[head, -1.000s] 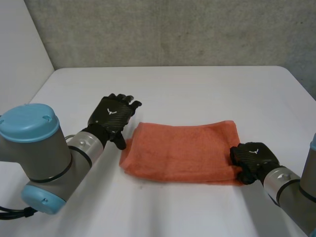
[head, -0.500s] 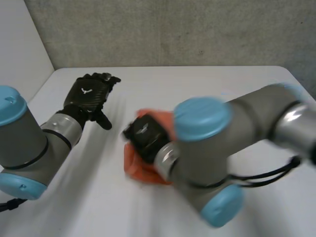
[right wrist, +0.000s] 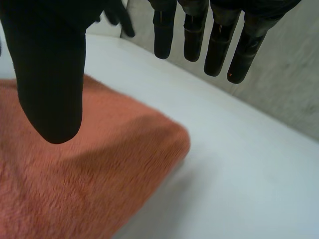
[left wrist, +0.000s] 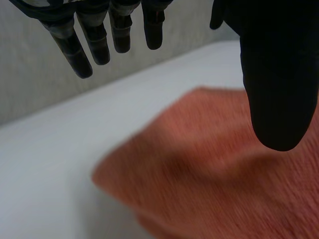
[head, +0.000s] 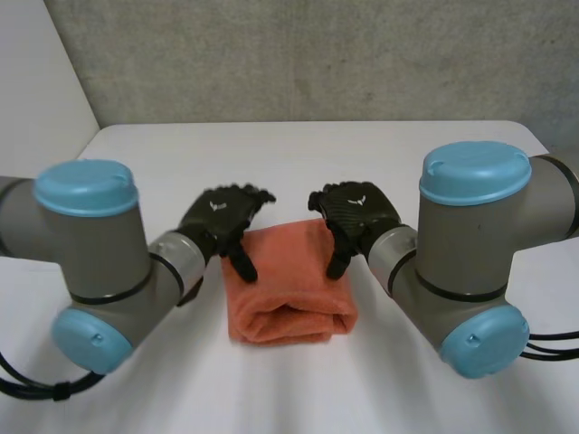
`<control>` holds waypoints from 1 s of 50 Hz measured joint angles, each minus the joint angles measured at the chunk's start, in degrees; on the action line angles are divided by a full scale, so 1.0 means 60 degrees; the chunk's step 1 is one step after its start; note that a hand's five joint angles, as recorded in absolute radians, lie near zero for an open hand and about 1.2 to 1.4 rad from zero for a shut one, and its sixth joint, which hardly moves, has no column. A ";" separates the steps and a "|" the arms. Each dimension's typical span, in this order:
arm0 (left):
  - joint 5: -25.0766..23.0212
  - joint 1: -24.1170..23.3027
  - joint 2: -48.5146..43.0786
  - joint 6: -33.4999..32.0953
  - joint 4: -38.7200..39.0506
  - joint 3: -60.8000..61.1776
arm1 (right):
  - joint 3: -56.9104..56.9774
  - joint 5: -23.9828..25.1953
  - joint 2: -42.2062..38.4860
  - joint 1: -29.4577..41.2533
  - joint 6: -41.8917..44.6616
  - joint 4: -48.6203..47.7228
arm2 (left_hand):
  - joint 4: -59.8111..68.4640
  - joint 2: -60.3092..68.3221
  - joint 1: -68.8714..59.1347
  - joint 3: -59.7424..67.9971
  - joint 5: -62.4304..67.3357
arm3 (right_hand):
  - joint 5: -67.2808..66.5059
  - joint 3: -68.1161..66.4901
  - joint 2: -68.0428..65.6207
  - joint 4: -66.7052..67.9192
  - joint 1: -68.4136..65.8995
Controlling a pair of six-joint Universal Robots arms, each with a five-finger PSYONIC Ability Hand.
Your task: Fold the laundry
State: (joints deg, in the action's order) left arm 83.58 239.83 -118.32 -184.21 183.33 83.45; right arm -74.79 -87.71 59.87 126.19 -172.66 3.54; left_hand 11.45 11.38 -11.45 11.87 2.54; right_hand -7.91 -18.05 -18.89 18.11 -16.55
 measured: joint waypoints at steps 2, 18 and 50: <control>0.0263 -0.0055 -0.0200 0.0108 -0.0175 -0.0053 | 0.0011 0.0301 -0.0256 -0.0176 -0.0149 0.0075 | -0.0001 -0.0001 0.0000 0.0000 0.0000 | 0.0007 0.0000 0.0000 0.0000 0.0046; 0.1579 -0.0075 -0.0524 0.0181 -0.0406 0.0291 | 0.0758 0.0791 -0.1819 -0.0499 -0.0184 0.0907 | -0.0001 0.0000 0.0000 0.0000 0.0000 | 0.0684 0.1046 0.1128 -0.0851 0.0947; 0.0605 0.1531 0.3681 0.0731 -0.2623 -0.2007 | -0.0622 0.0101 0.4467 -0.3088 -0.0147 0.1070 | -0.0001 -0.0001 0.0000 0.0000 0.0000 | 0.0742 0.1046 0.1128 -0.0851 0.0997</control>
State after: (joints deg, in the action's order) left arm 87.21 249.02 -96.23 -179.82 167.59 71.41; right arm -78.52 -87.10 86.67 107.67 -173.54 9.96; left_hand 11.44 11.38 -11.45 11.87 2.54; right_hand -3.46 -11.77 -12.12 13.00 -10.57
